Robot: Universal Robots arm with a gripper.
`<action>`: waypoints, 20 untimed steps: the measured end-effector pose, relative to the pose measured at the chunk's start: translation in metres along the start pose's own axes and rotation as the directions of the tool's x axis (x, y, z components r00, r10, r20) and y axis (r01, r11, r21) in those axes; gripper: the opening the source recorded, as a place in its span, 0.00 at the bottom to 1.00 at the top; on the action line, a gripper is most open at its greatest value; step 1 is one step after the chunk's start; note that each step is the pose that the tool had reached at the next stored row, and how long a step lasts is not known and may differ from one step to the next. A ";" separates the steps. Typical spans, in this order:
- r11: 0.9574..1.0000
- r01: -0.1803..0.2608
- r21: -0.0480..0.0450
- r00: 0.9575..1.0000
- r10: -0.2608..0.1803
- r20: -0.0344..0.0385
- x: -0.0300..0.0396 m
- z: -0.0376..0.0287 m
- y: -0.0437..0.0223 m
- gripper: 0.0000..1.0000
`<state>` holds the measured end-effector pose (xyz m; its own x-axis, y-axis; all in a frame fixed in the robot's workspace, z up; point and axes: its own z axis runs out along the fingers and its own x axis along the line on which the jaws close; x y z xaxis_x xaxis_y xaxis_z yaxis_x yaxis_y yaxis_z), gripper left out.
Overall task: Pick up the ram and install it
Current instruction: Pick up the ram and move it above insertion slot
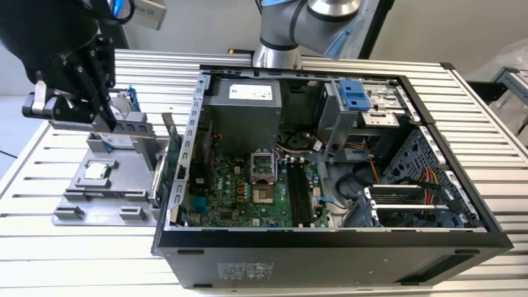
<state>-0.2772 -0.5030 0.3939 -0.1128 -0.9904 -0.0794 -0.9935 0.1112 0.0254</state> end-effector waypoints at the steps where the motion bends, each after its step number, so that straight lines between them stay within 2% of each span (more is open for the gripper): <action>1: 1.000 0.000 0.000 1.000 0.000 0.000 -0.0004 0.0000 -0.0026 0.00; 11: 1.000 0.000 -0.002 1.000 0.000 -0.003 -0.0030 -0.0003 -0.0241 0.00; 17: 1.000 -0.001 -0.012 1.000 0.001 -0.011 -0.0043 -0.0005 -0.0347 0.00; 20: 1.000 -0.001 -0.013 1.000 0.001 -0.011 -0.0050 -0.0005 -0.0389 0.00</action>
<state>-0.2380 -0.5024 0.3938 -0.1139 -0.9912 -0.0680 -0.9930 0.1115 0.0380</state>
